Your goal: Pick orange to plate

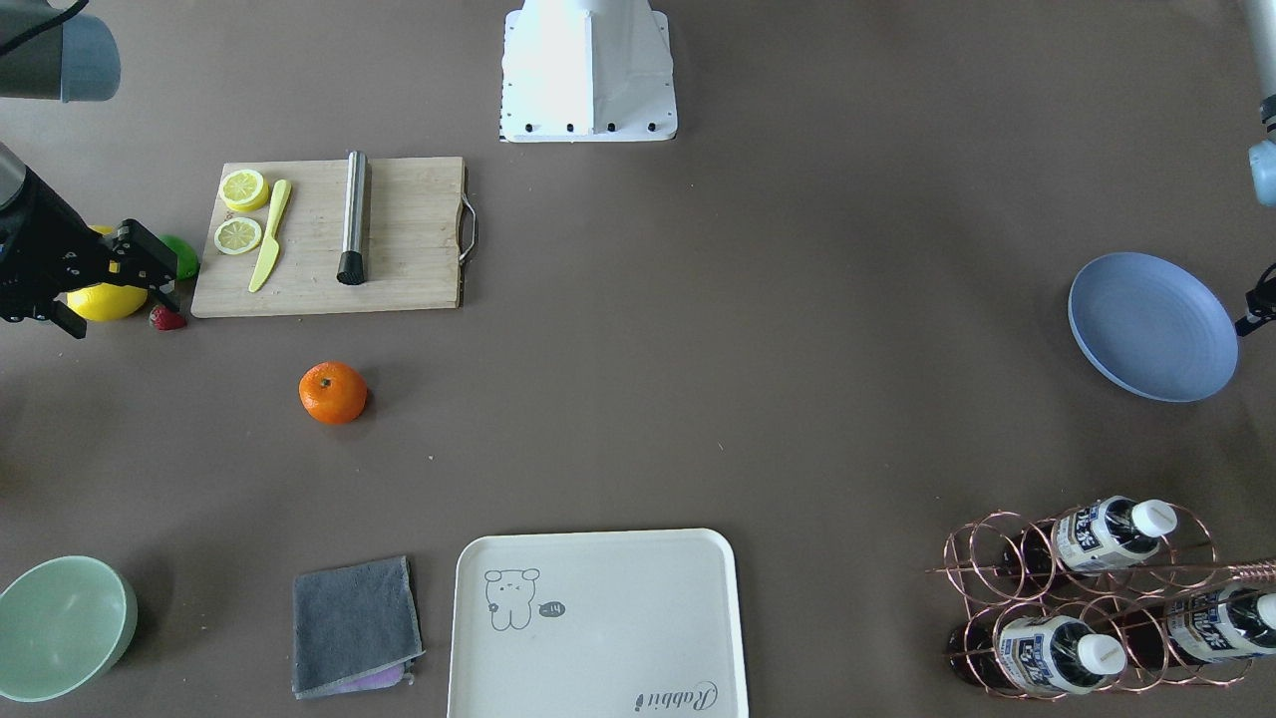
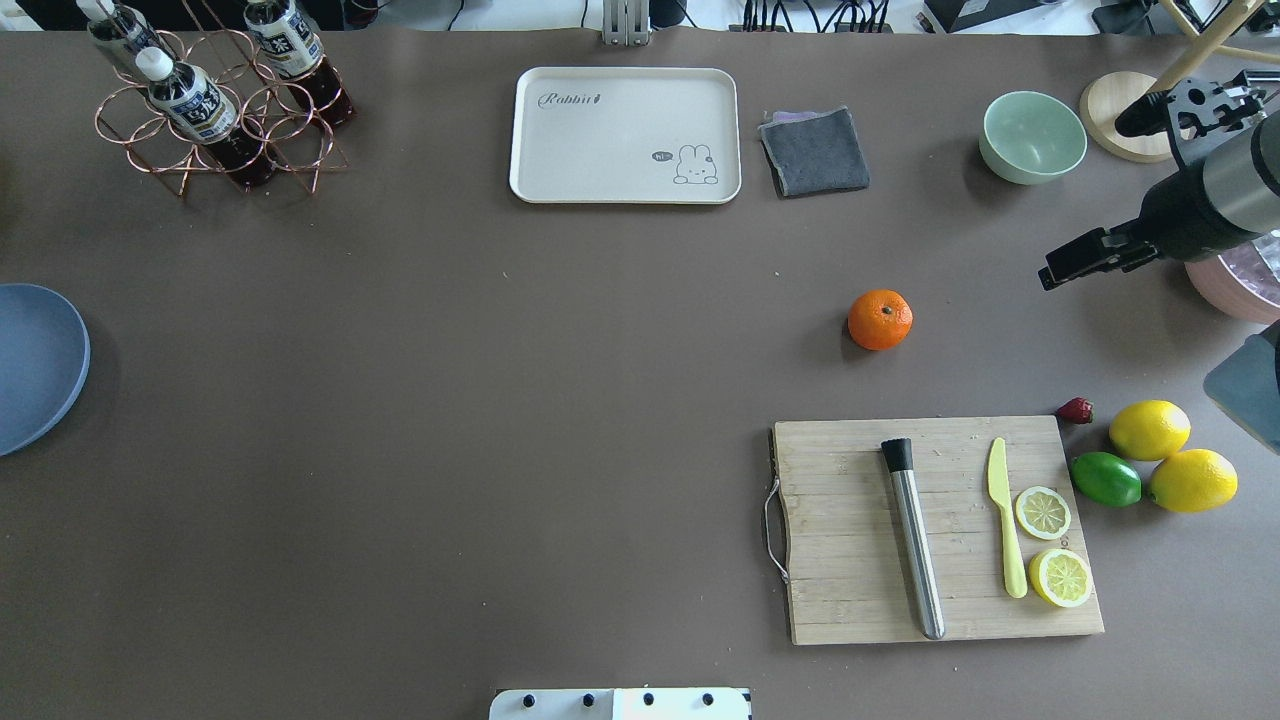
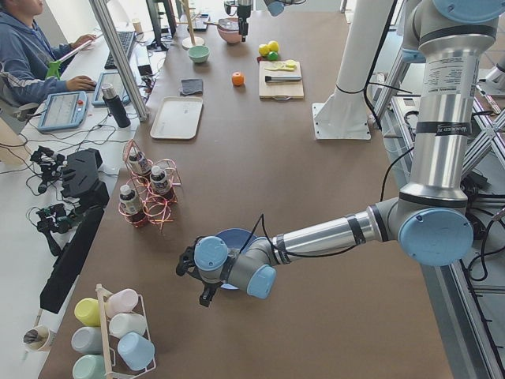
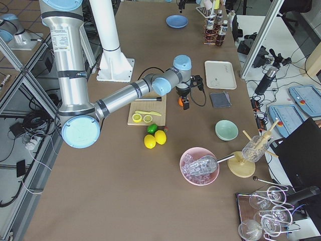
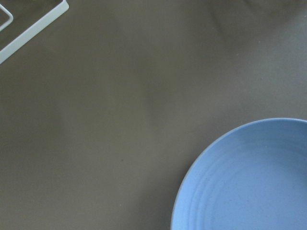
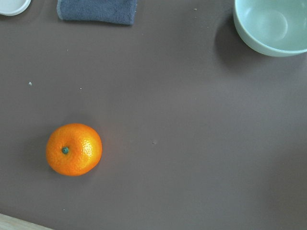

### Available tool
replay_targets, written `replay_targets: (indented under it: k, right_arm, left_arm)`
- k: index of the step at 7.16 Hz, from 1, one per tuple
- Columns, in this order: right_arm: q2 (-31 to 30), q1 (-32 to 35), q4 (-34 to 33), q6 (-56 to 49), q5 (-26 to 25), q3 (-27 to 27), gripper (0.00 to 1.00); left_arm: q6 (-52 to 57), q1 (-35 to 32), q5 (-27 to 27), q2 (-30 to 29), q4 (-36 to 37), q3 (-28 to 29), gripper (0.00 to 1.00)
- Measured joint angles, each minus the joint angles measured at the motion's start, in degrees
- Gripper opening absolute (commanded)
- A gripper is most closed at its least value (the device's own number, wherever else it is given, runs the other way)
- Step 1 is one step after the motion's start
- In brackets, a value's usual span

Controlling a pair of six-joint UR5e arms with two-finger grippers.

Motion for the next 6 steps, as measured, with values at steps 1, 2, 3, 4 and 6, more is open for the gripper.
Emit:
replay_targets:
  k: [1,2,3,4,6]
  right_arm:
    - [0.00,-0.41,0.93,0.05,-0.70,-0.23,1.00]
    - [0.00,-0.81,1.46,0.06,-1.45,-0.36,1.00]
    - [0.00,-1.14,1.67,0.06,-2.03,-0.40,1.00]
    - [0.00,-1.34,1.73,0.06,-2.41,-0.43,1.00]
    - [0.00,-1.62,1.76,0.06,-3.12,-0.44,1.00]
  left_arm:
    - [-0.06,0.60,-0.08,-0.09,-1.22,1.62,0.94]
    - [-0.06,0.85,-0.62,-0.04,-1.74,2.54,0.83]
    - [-0.01,0.98,-1.68,0.16,-1.98,3.05,0.74]
    - [0.09,1.08,-3.01,0.37,-2.09,3.49,0.67]
    - [0.32,1.14,-4.87,0.52,-2.17,4.57,0.49]
